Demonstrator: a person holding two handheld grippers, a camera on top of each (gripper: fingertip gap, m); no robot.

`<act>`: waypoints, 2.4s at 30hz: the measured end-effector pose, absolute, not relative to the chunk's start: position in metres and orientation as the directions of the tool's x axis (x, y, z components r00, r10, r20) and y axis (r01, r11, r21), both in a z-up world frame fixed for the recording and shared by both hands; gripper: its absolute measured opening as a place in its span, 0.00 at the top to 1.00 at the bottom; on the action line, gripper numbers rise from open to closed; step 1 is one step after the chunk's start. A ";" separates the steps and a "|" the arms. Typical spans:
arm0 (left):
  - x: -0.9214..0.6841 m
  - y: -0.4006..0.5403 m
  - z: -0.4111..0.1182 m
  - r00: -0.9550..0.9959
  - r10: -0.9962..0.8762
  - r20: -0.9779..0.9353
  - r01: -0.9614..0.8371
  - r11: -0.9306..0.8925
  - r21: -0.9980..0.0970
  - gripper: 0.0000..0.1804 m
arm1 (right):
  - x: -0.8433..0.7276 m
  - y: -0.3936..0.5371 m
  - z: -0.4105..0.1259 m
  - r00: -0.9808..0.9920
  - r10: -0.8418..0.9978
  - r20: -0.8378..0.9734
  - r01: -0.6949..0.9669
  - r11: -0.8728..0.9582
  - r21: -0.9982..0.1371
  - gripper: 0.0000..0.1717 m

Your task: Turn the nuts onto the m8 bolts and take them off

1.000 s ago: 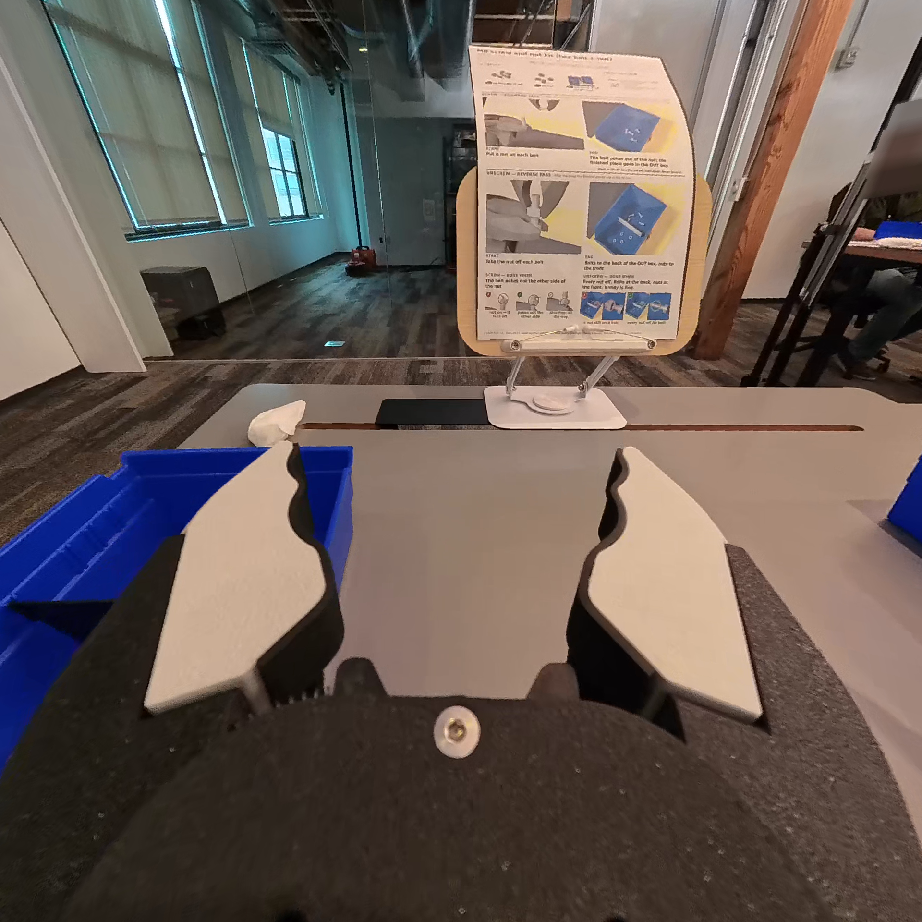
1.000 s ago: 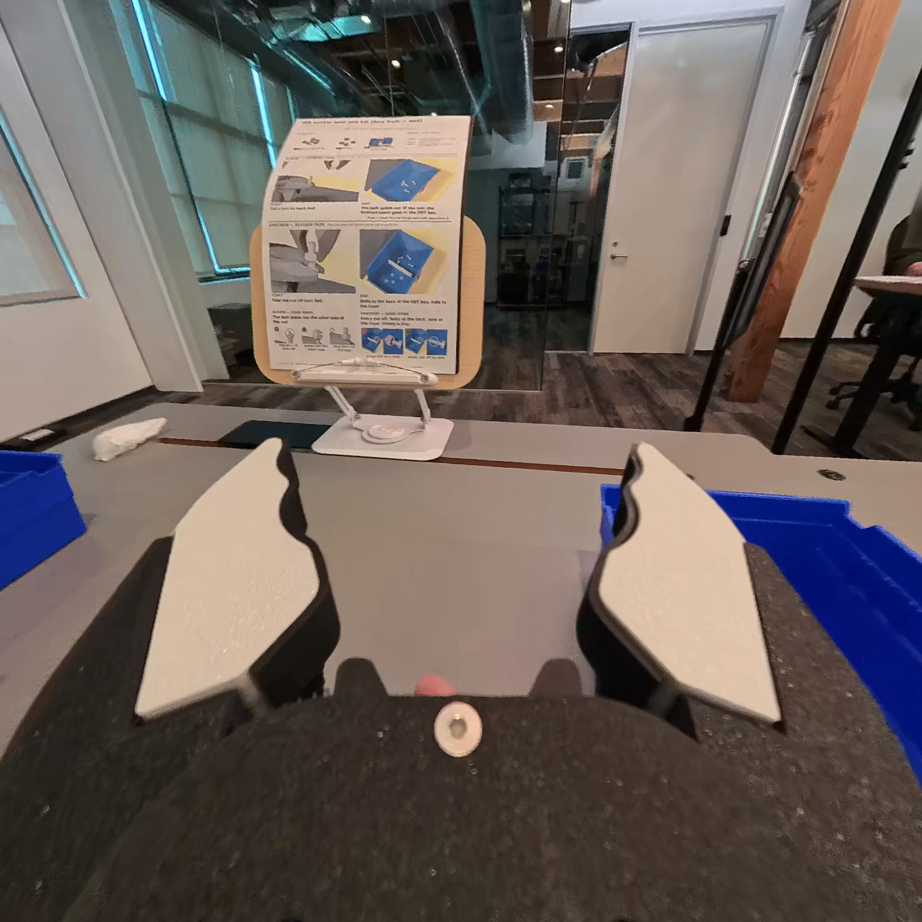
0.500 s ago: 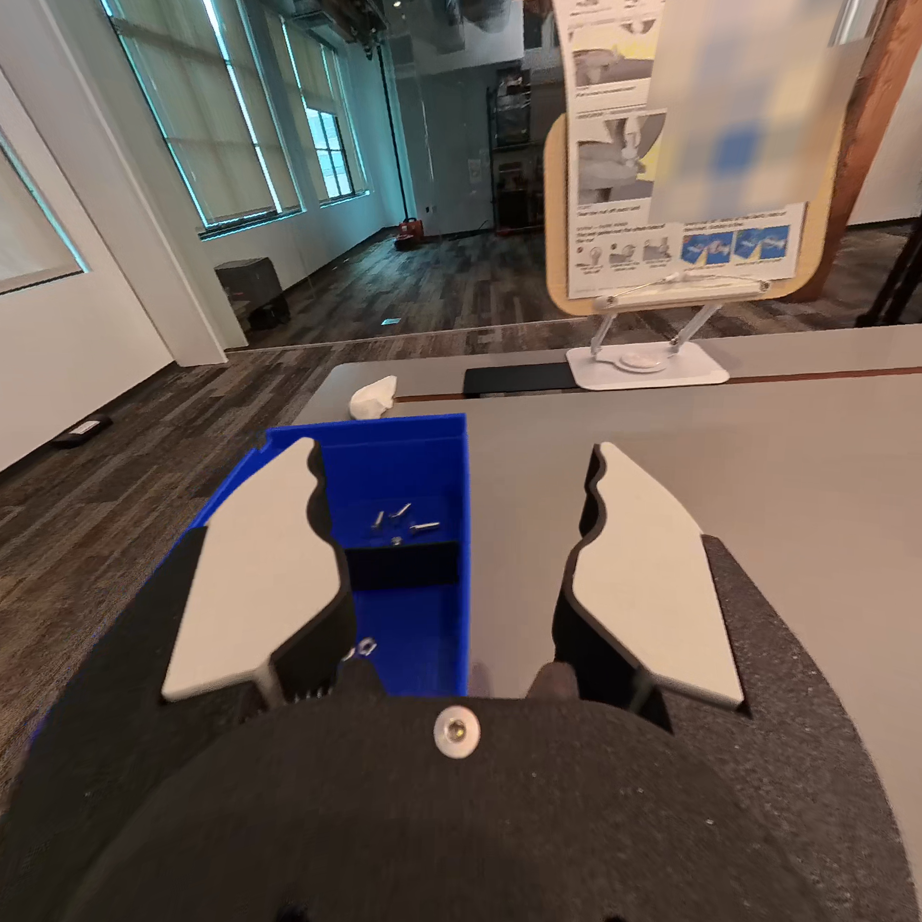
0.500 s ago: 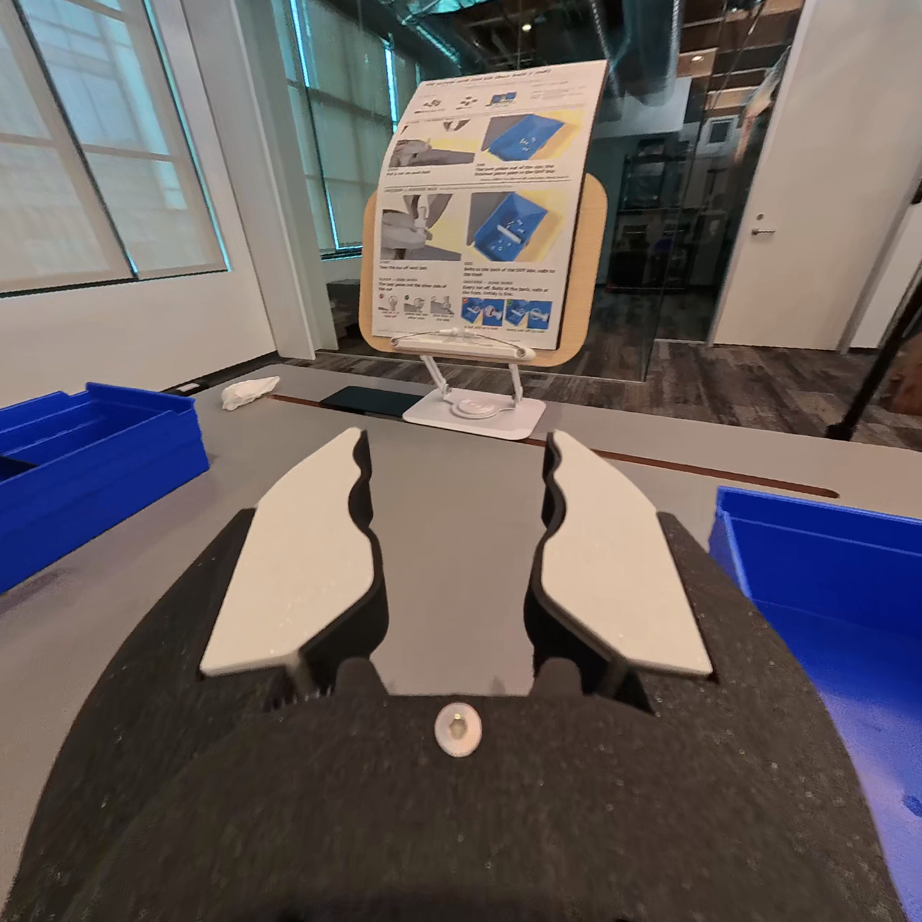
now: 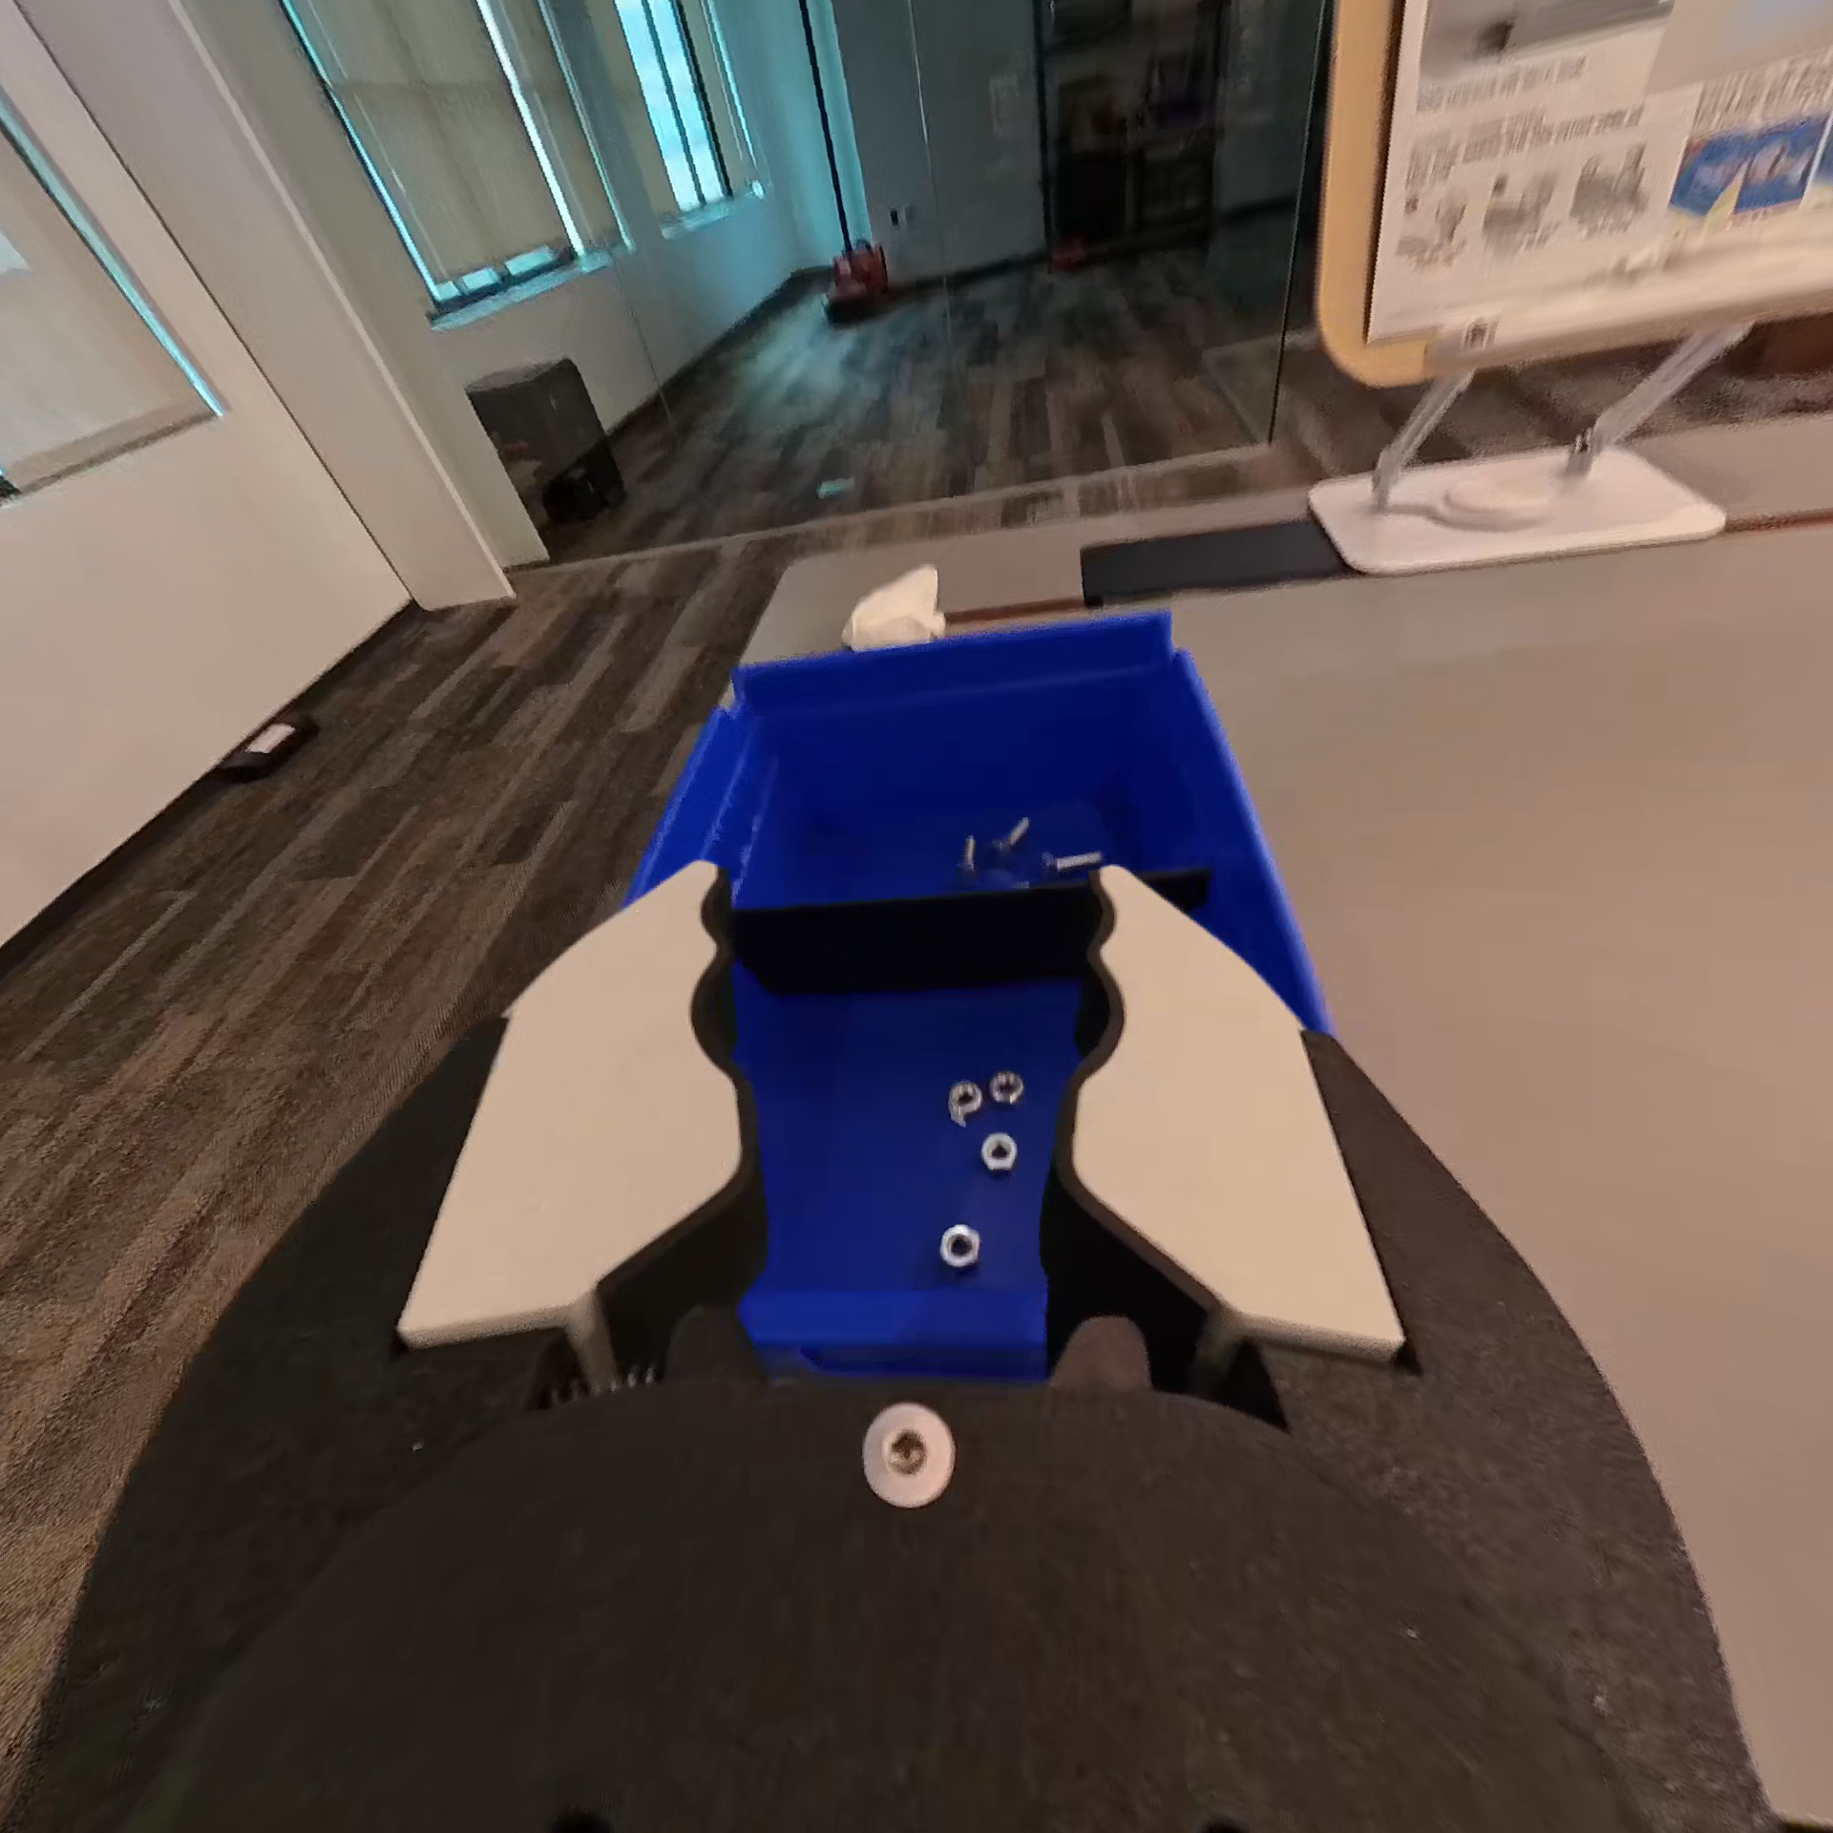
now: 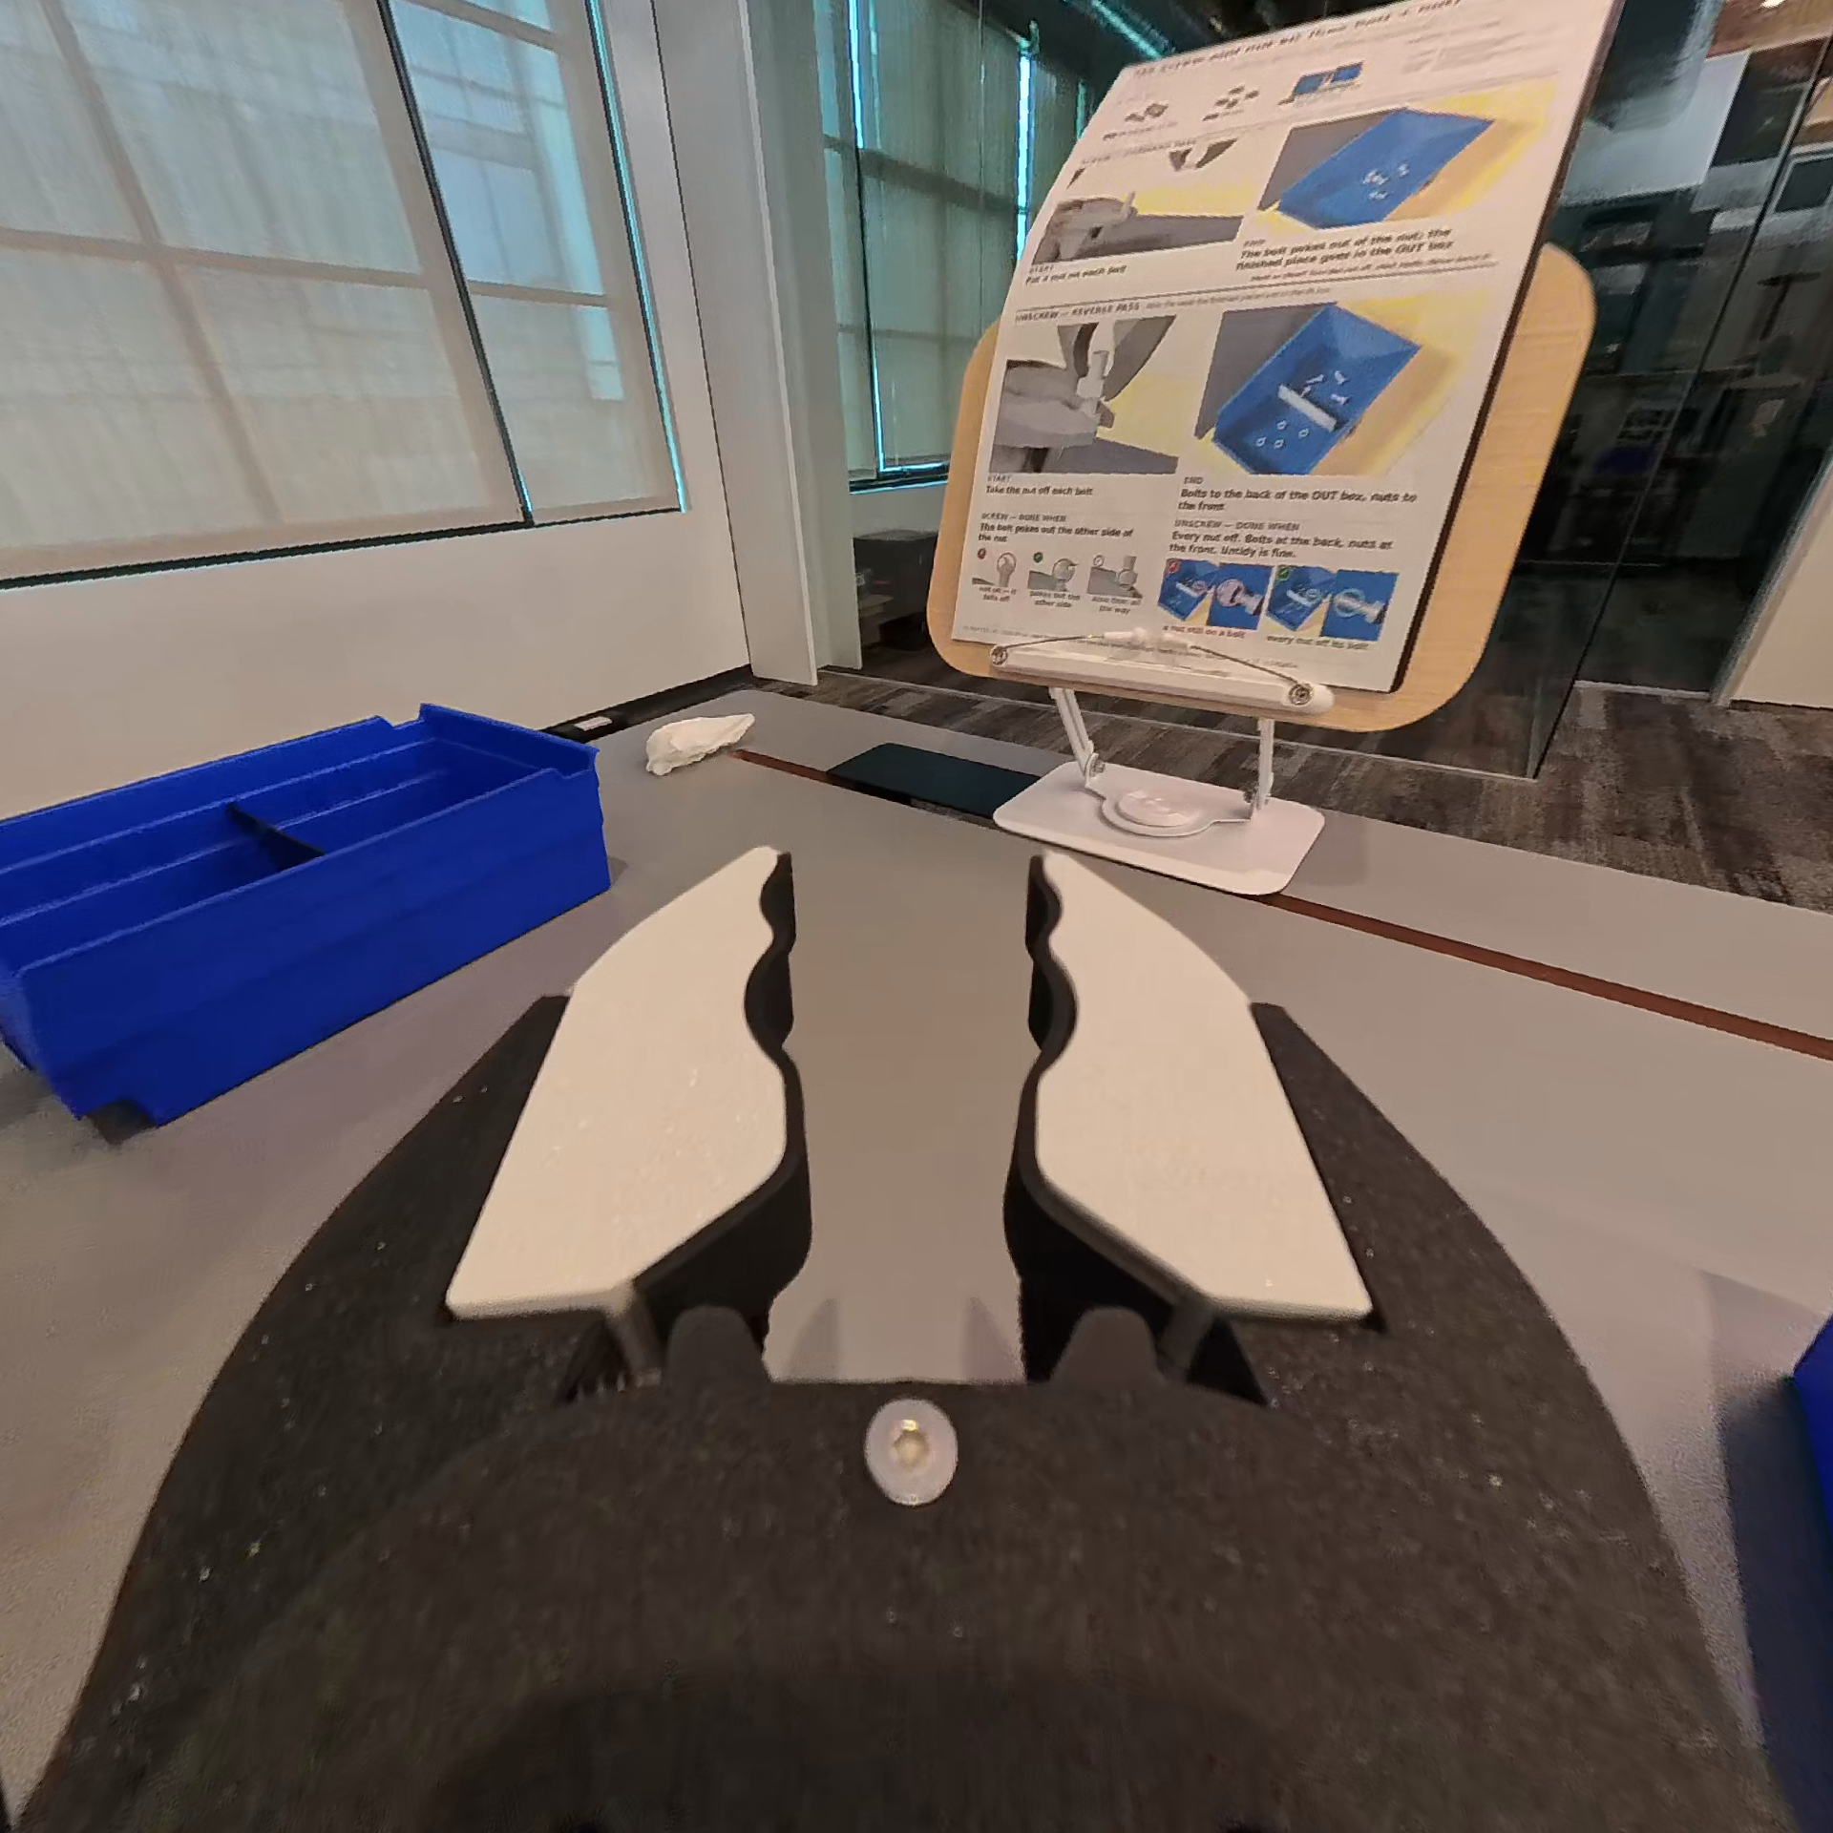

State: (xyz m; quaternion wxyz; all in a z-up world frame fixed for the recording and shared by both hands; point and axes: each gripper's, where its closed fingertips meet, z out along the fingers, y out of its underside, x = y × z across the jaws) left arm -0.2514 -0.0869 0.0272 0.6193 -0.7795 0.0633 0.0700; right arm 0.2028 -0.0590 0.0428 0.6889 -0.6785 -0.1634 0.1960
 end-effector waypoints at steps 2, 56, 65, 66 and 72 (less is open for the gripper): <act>-0.254 -0.081 0.003 0.983 -0.052 -0.175 -0.183 -0.316 -0.931 0.65 | 0.200 -0.056 0.037 0.861 0.507 -0.039 -0.037 -0.014 -0.999 0.74; -0.261 -0.036 -0.153 0.674 -0.735 -0.076 -0.720 -0.630 -0.290 0.90 | 0.178 -0.011 -0.009 0.651 0.736 -0.186 -0.107 -0.153 -0.982 0.76; -0.263 -0.035 -0.150 0.688 -0.722 -0.064 -0.702 -0.642 -0.308 0.91 | 0.178 -0.012 -0.008 0.647 0.738 -0.190 -0.114 -0.152 -0.982 0.76; -0.263 -0.034 -0.146 0.695 -0.716 -0.066 -0.694 -0.644 -0.322 0.91 | 0.178 -0.012 -0.008 0.647 0.738 -0.190 -0.115 -0.152 -0.982 0.76; -0.251 -0.029 -0.082 0.698 -0.705 -0.122 -0.673 -0.590 -0.446 0.91 | 0.179 -0.013 -0.007 0.646 0.739 -0.194 -0.121 -0.151 -0.981 0.76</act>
